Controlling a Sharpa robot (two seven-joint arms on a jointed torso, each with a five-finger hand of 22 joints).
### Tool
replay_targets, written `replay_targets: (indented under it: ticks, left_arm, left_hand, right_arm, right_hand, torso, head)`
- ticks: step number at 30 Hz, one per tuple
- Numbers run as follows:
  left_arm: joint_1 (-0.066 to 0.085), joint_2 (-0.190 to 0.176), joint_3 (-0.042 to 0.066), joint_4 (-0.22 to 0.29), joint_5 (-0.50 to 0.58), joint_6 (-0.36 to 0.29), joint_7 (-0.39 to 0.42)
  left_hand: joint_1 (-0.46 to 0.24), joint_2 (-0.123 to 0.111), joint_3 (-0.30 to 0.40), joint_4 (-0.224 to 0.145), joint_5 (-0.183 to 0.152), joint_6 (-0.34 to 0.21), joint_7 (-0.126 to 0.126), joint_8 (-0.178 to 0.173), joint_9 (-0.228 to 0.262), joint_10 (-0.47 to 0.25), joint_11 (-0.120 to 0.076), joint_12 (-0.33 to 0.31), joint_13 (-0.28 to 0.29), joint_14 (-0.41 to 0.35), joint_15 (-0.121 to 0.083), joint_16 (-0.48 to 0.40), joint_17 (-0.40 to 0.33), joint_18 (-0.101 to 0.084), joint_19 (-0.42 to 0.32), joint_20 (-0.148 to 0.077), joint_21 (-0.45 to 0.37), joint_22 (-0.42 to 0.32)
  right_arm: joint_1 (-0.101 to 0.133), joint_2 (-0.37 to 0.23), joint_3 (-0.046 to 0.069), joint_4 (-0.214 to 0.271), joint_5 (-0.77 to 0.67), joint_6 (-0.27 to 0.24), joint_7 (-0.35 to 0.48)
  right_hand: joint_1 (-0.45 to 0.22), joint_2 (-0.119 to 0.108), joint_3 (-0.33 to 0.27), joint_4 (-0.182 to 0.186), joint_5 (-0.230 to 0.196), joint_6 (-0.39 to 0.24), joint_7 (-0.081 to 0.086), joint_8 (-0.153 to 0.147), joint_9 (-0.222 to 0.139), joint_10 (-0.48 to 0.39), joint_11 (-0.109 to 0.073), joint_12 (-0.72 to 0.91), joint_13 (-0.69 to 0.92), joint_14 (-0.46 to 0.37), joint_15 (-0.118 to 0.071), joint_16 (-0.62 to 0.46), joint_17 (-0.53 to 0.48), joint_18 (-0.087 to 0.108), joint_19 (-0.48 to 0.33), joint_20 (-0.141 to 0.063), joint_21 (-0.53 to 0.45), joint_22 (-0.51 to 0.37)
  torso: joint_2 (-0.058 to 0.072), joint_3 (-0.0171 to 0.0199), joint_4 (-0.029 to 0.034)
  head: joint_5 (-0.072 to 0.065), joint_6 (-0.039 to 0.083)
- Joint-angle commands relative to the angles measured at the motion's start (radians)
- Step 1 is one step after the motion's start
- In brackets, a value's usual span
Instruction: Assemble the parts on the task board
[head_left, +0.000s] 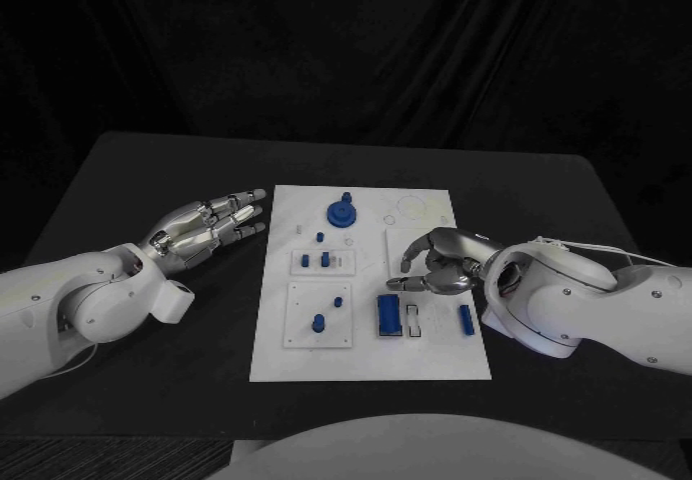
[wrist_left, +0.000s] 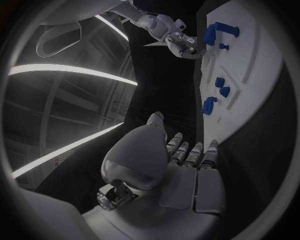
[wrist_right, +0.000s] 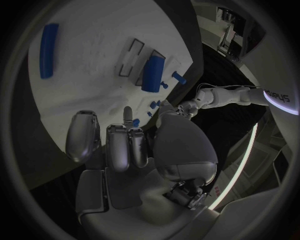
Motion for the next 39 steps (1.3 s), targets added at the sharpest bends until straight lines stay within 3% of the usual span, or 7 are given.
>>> replay_targets:
  ticks: [1, 9, 17, 23, 28, 32, 39]
  left_arm:
    - [-0.001, 0.001, 0.001, 0.002, 0.006, 0.006, 0.02]
    - [-0.001, 0.004, 0.001, -0.001, 0.006, 0.007, 0.022]
    - [-0.002, 0.003, 0.001, -0.001, 0.006, 0.009, 0.021]
    - [-0.002, 0.004, 0.001, -0.001, 0.006, 0.01, 0.021]
    - [-0.002, 0.003, 0.001, -0.002, 0.006, 0.012, 0.02]
    - [-0.003, 0.003, 0.001, -0.002, 0.006, 0.014, 0.019]
    - [-0.004, 0.003, 0.001, -0.003, 0.006, 0.016, 0.017]
  left_hand:
    - [0.004, -0.004, 0.002, -0.005, 0.004, 0.004, 0.005, 0.006, 0.001, 0.001, 0.001, -0.002, -0.001, 0.006, 0.002, 0.006, 0.001, 0.0, 0.009, 0.0, 0.006, 0.001]
    - [0.005, -0.004, 0.002, -0.005, 0.004, 0.005, 0.006, 0.006, 0.001, 0.001, 0.001, -0.002, -0.001, 0.006, 0.002, 0.006, 0.001, 0.0, 0.009, 0.0, 0.006, 0.001]
    - [0.005, -0.005, 0.002, -0.005, 0.004, 0.005, 0.006, 0.006, 0.001, 0.001, 0.001, -0.002, -0.001, 0.006, 0.002, 0.006, 0.001, 0.0, 0.009, 0.0, 0.006, 0.001]
    - [0.007, -0.005, 0.002, -0.005, 0.005, 0.006, 0.007, 0.007, 0.001, 0.002, 0.002, -0.001, 0.0, 0.006, 0.001, 0.006, 0.001, 0.0, 0.01, 0.0, 0.006, 0.001]
    - [0.007, -0.005, 0.002, -0.005, 0.005, 0.006, 0.007, 0.007, 0.001, 0.002, 0.002, -0.001, 0.0, 0.006, 0.001, 0.006, 0.001, 0.0, 0.01, 0.0, 0.006, 0.001]
    - [0.008, -0.005, 0.003, -0.005, 0.006, 0.006, 0.008, 0.007, 0.001, 0.002, 0.004, -0.001, 0.0, 0.006, 0.001, 0.006, 0.001, 0.0, 0.01, 0.0, 0.007, 0.001]
    - [0.009, -0.004, 0.004, -0.005, 0.005, 0.007, 0.009, 0.007, 0.001, 0.002, 0.005, -0.001, 0.0, 0.006, 0.001, 0.006, 0.001, 0.0, 0.01, 0.0, 0.007, 0.001]
  right_arm:
    - [-0.001, -0.009, 0.0, 0.002, -0.158, -0.158, 0.217]
    - [-0.022, -0.018, 0.0, -0.007, -0.237, -0.149, 0.27]
    - [-0.075, -0.019, 0.0, -0.011, -0.336, -0.125, 0.263]
    - [-0.116, -0.016, 0.0, -0.016, -0.423, -0.087, 0.213]
    - [-0.139, -0.013, 0.0, -0.016, -0.468, -0.091, 0.188]
    - [-0.147, -0.011, 0.0, -0.015, -0.48, -0.101, 0.178]
    - [-0.154, -0.007, 0.0, -0.014, -0.495, -0.095, 0.159]
  right_hand:
    - [0.076, 0.003, -0.003, -0.008, 0.024, -0.063, 0.009, -0.025, -0.046, 0.104, 0.001, 0.003, 0.263, 0.076, 0.003, 0.008, 0.114, -0.002, -0.001, 0.003, 0.009, 0.174]
    - [0.172, -0.018, -0.004, 0.019, -0.068, -0.134, 0.013, -0.016, -0.13, 0.104, 0.003, 0.003, 0.263, 0.074, 0.004, 0.004, 0.106, -0.007, 0.007, 0.003, 0.039, 0.18]
    - [0.232, -0.054, 0.03, 0.024, -0.058, -0.166, 0.011, 0.016, -0.157, 0.104, 0.001, 0.003, 0.263, 0.075, 0.003, 0.005, 0.109, -0.007, 0.007, 0.003, 0.044, 0.18]
    - [0.246, -0.1, 0.085, 0.033, -0.047, -0.219, 0.01, 0.116, -0.146, 0.104, 0.001, 0.003, 0.263, 0.073, 0.003, 0.002, 0.103, -0.005, 0.0, 0.002, 0.03, 0.176]
    - [0.221, -0.139, 0.1, 0.036, -0.054, -0.326, 0.014, 0.248, -0.105, 0.104, 0.005, 0.003, 0.263, 0.072, 0.006, -0.004, 0.095, -0.002, -0.006, 0.005, 0.017, 0.173]
    - [0.203, -0.158, 0.091, 0.037, -0.094, -0.385, 0.013, 0.353, -0.08, 0.104, 0.005, 0.003, 0.263, 0.072, 0.006, -0.004, 0.095, -0.002, -0.006, 0.006, 0.014, 0.172]
    - [0.171, -0.18, 0.072, 0.038, -0.163, -0.429, 0.01, 0.467, -0.062, 0.104, 0.004, 0.003, 0.263, 0.071, 0.005, -0.005, 0.093, -0.001, -0.006, 0.005, 0.009, 0.171]
  torso:
    - [0.001, 0.0006, -0.0008]
    - [0.002, -0.0002, 0.0004]
    - [0.003, -0.0001, -0.0011]
    - [0.003, -0.0003, -0.0006]
    - [0.002, 0.0002, -0.0003]
    - [0.002, 0.0004, -0.0002]
    - [0.003, -0.0008, 0.0004]
  head:
    - [0.002, 0.0]
    - [0.002, 0.0]
    - [0.009, 0.0]
    - [0.008, 0.0]
    - [0.005, 0.0]
    - [0.005, 0.0]
    - [0.001, 0.0]
